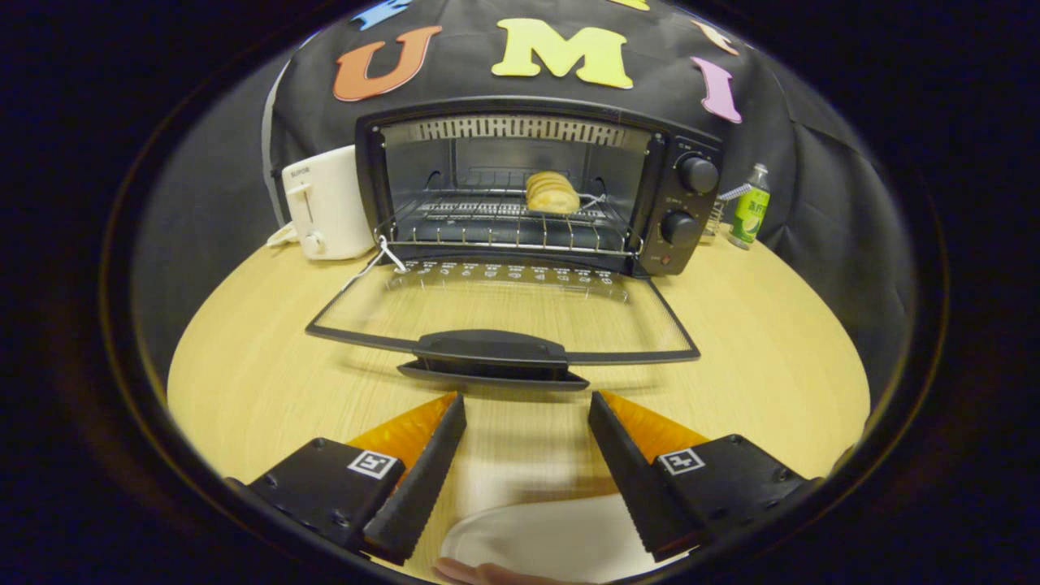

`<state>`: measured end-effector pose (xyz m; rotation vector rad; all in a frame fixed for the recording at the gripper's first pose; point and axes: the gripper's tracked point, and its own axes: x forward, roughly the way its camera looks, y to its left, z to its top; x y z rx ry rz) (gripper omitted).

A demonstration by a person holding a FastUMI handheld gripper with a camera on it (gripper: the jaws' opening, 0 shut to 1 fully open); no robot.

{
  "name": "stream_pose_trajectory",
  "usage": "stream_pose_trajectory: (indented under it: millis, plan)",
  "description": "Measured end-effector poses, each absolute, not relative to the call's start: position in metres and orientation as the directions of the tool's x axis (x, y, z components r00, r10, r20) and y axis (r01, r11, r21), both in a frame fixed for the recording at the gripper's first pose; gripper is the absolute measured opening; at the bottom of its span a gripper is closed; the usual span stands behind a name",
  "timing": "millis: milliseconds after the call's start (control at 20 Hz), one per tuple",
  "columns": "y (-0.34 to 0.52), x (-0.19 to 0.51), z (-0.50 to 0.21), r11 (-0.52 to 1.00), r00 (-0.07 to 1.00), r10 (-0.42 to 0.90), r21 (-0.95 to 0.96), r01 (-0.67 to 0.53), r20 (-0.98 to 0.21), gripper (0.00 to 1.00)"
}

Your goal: Open the toaster oven, put the food inside, and close the toaster oven door.

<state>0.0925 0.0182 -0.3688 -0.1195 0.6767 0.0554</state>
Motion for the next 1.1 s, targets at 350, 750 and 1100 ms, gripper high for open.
stream_pose_trajectory:
  millis: [350,750,1100]
  plan:
    - [0.0194,0.0930,-0.3711,0.994,0.783,0.030,-0.063,-0.089,-0.621,1.00]
    - [0.0204,0.0986,-0.3712,0.993,0.780,0.063,-0.040,-0.112,-0.623,1.00]
    - [0.0206,0.0987,-0.3686,0.995,0.786,0.035,-0.055,-0.087,-0.617,1.00]
